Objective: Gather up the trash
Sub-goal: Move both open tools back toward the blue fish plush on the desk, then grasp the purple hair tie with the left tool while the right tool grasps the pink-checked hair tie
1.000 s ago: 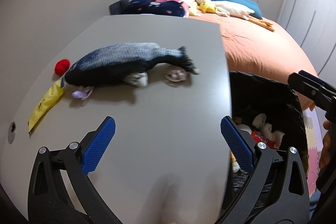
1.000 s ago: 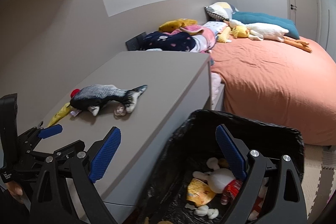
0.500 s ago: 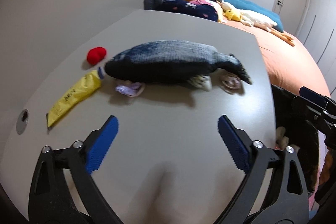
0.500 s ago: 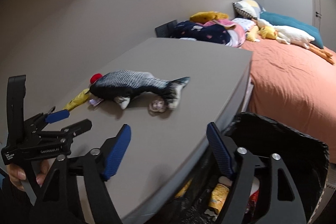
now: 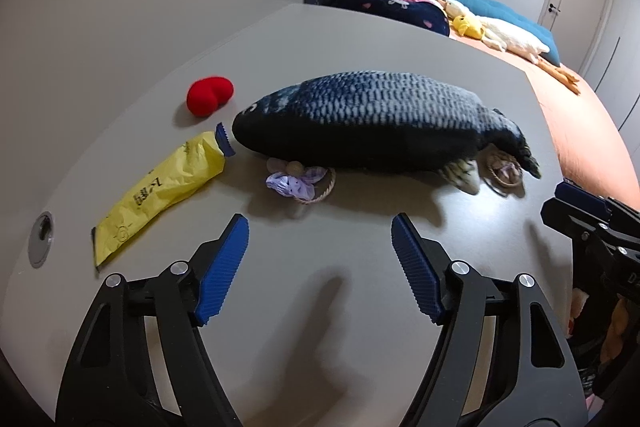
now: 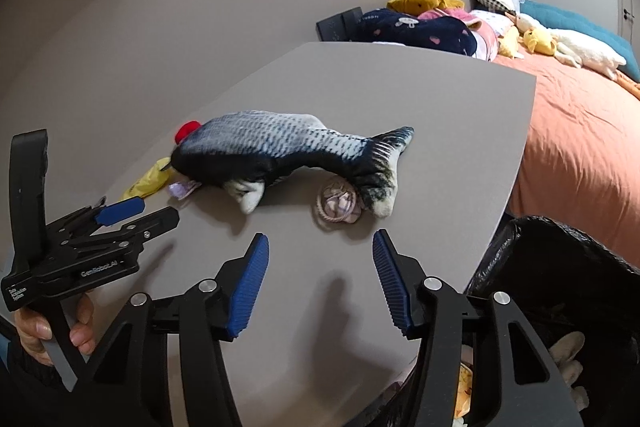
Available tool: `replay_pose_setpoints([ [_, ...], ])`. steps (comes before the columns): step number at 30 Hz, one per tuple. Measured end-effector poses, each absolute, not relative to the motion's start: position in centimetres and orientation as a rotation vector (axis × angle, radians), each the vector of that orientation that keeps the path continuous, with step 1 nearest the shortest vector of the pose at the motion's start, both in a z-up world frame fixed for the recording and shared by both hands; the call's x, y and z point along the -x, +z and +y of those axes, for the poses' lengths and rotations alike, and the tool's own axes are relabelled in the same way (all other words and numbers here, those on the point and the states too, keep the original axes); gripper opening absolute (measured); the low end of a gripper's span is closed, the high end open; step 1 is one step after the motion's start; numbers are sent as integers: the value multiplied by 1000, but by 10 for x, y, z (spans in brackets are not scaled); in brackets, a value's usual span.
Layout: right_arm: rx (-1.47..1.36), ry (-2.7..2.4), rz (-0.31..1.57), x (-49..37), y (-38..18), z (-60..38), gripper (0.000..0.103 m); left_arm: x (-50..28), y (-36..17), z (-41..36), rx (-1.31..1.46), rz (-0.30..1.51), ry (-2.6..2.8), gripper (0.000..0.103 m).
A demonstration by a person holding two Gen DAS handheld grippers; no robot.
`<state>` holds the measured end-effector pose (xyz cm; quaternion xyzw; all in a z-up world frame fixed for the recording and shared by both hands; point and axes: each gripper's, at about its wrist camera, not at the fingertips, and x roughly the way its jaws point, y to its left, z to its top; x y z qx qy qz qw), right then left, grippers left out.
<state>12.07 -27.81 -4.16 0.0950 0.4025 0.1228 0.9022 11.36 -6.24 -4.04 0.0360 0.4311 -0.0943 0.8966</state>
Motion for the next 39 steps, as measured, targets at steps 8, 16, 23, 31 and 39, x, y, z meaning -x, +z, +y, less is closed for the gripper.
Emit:
replay_pose_setpoints([
  [8,-193,250,852,-144,-52,-276,50,-134,-50,-59,-65,930,-194,72],
  [16,-171,226,850,-163,-58,-275,50,-147,-58,-57,-67,947,-186,72],
  [23,-188,221,840,-178,-58,-273,50,-155,-59,-59,-69,944,-184,65],
  [31,-149,208,846,-189,-61,-266,28,-157,-59,-66,-117,925,-182,48],
  [39,-161,230,847,-182,-61,-274,8,-154,-58,-69,-141,907,-174,25],
])
